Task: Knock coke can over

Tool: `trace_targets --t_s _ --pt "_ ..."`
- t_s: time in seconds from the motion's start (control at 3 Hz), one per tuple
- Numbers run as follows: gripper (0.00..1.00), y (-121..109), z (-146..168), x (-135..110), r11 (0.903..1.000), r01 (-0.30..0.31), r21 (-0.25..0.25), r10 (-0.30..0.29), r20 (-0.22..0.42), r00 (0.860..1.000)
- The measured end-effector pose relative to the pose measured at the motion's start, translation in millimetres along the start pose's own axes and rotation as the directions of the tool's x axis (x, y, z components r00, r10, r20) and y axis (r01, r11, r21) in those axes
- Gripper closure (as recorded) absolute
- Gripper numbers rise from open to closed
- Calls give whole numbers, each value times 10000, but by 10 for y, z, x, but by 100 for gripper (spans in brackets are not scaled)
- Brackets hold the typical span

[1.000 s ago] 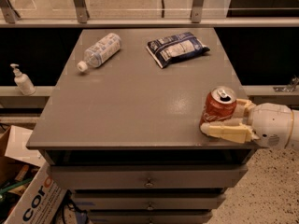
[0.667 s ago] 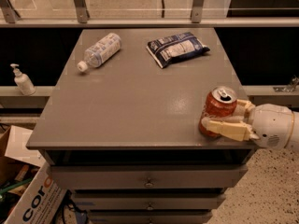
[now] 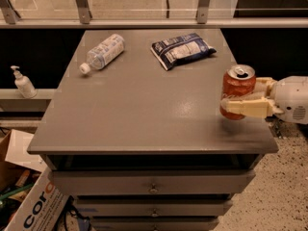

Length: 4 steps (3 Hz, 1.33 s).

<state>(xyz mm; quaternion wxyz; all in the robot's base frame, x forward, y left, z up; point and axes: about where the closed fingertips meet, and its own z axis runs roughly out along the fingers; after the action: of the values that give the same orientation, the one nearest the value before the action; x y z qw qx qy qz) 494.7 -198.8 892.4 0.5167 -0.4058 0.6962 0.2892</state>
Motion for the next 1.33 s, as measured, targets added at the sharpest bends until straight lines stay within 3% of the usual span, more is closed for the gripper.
trace_targets --t_s 0.33,0.67,1.0,1.33 --pt "100 -257 -94 -175 9960 892 -103 -898 -1203 9887" --pt "100 -395 -48 -374 9686 2418 -579 -2481 -2906 9241" --pt "100 -353 81 -506 9117 3847 -1444 -4082 -4259 8074" --pt "100 -238 182 -463 8304 4962 -2533 -5478 -5339 6441"
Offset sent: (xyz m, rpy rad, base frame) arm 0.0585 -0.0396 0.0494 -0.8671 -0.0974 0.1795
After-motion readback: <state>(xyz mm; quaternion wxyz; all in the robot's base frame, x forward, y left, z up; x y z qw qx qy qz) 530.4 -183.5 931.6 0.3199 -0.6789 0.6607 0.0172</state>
